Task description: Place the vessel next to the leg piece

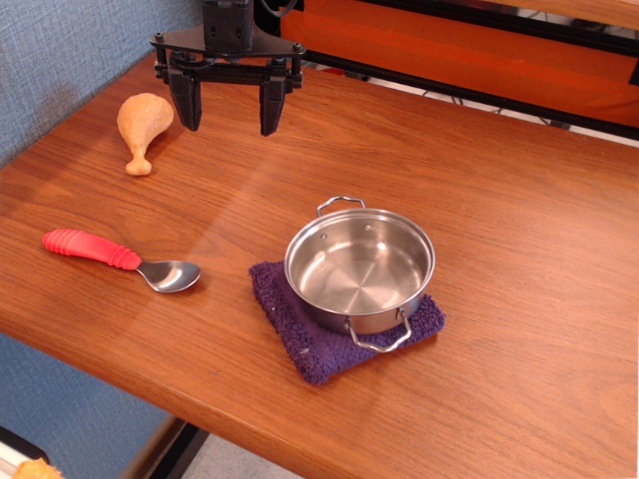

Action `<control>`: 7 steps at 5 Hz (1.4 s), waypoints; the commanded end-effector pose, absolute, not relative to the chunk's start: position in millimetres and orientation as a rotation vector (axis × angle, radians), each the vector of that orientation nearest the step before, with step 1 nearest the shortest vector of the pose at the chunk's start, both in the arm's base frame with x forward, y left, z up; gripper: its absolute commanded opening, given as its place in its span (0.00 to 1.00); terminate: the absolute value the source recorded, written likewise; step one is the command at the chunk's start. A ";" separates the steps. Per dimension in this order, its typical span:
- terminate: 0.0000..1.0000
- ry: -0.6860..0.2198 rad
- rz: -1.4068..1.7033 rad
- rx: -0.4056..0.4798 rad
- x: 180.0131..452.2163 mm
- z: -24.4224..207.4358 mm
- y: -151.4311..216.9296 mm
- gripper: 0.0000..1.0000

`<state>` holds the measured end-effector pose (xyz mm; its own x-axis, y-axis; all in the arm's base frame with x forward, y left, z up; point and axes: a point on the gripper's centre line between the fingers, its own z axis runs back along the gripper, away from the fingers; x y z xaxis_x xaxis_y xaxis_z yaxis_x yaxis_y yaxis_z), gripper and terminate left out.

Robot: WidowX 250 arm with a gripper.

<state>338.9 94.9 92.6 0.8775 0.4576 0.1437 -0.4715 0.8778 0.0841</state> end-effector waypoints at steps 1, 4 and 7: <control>0.00 -0.121 0.486 0.118 338.9 92.6 94.9 1.00; 0.00 -0.157 0.328 0.086 292.8 108.3 69.0 1.00; 0.00 -0.045 0.204 -0.011 273.3 70.7 16.7 1.00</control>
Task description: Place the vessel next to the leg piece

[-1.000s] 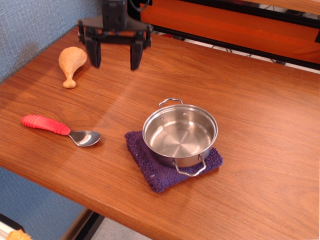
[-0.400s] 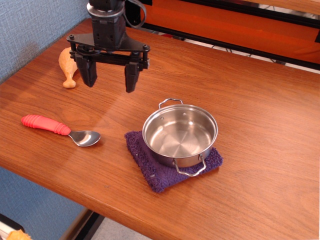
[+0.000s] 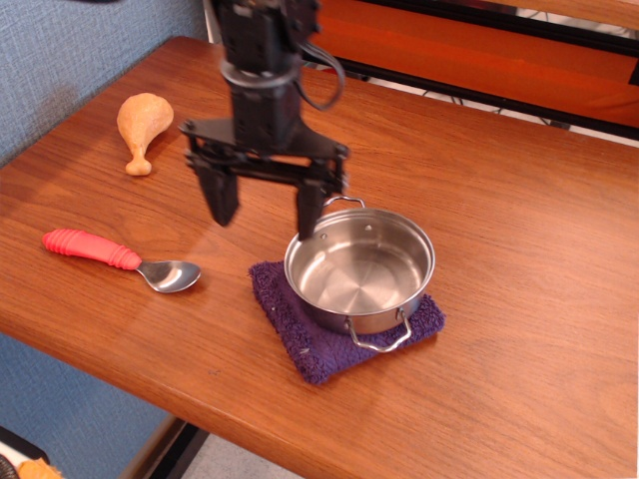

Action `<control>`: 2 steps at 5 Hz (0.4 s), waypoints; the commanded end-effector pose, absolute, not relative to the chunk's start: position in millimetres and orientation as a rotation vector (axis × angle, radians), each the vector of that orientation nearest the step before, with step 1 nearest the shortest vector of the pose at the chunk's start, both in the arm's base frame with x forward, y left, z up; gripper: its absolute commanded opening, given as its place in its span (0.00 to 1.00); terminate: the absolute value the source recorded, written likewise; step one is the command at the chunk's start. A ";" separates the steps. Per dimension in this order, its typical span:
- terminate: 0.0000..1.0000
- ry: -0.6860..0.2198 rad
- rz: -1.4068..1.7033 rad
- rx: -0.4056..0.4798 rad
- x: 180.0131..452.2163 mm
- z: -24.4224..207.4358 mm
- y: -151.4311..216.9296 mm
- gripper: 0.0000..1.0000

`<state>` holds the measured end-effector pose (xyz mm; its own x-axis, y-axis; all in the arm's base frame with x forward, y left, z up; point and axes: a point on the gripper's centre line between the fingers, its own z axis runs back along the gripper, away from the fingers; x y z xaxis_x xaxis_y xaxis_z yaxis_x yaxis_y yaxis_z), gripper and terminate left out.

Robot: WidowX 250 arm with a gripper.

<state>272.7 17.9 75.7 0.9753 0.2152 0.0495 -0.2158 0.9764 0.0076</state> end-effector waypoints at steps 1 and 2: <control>0.00 -0.046 0.203 -0.008 276.1 53.5 15.5 1.00; 0.00 -0.071 0.206 -0.039 280.8 45.6 13.0 1.00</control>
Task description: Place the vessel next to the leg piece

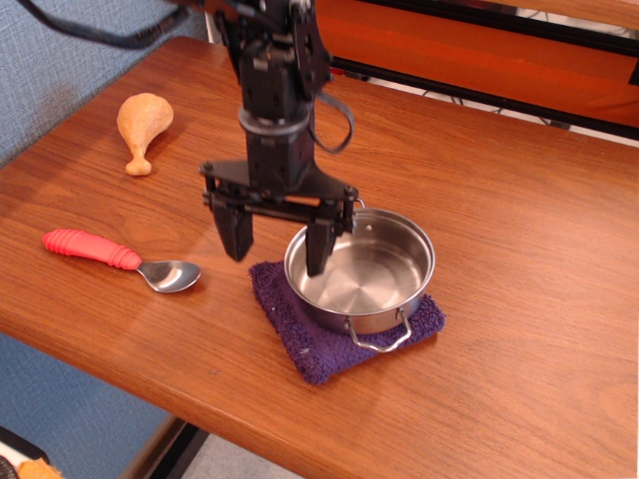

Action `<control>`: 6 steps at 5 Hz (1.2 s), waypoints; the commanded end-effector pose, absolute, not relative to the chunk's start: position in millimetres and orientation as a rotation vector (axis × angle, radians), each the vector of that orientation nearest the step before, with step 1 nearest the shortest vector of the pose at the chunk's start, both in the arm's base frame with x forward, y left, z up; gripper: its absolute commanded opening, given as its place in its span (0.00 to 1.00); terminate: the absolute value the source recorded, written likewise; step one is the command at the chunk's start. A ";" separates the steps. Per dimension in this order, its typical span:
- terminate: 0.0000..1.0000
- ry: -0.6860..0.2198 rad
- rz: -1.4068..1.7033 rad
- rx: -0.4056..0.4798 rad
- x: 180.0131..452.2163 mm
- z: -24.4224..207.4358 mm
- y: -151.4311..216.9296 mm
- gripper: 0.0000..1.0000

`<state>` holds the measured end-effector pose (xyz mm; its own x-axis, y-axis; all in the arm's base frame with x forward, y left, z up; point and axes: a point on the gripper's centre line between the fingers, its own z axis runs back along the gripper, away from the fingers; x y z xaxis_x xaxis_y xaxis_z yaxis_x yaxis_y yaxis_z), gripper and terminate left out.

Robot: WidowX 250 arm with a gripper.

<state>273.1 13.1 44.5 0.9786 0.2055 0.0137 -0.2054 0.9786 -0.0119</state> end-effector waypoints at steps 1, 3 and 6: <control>0.00 -0.068 0.195 -0.040 283.2 39.7 10.2 1.00; 0.00 -0.049 0.183 -0.035 285.7 35.7 5.1 0.00; 0.00 -0.128 0.274 -0.090 286.9 86.1 14.1 0.00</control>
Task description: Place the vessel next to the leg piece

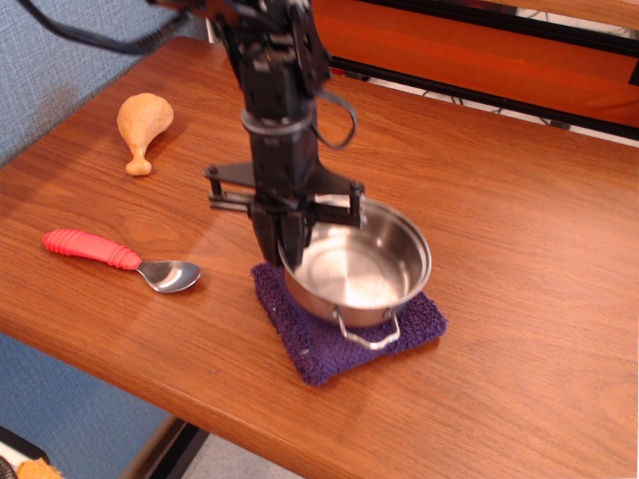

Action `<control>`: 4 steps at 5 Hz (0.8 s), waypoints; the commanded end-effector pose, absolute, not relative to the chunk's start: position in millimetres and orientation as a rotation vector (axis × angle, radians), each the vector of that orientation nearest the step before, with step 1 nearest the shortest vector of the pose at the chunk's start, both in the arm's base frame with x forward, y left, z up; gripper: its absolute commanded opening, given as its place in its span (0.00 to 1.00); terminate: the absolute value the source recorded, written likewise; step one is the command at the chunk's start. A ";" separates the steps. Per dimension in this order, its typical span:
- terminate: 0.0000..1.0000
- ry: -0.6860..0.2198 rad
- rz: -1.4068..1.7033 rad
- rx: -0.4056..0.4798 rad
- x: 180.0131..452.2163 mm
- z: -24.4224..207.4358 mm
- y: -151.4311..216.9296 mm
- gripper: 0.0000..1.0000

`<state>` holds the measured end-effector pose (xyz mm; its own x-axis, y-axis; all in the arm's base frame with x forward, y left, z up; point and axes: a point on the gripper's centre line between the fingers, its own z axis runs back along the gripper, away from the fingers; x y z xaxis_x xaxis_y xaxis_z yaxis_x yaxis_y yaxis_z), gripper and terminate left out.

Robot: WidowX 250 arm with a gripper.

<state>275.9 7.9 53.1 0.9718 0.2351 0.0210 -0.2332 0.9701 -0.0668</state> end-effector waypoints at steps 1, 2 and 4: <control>0.00 -0.186 0.327 -0.098 296.3 100.8 6.3 0.00; 0.00 -0.222 0.554 -0.032 307.1 104.2 17.7 0.00; 0.00 -0.255 1.029 0.020 323.7 92.8 55.9 0.00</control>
<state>325.0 51.7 76.2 0.5026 0.8446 0.1846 -0.8511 0.5209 -0.0657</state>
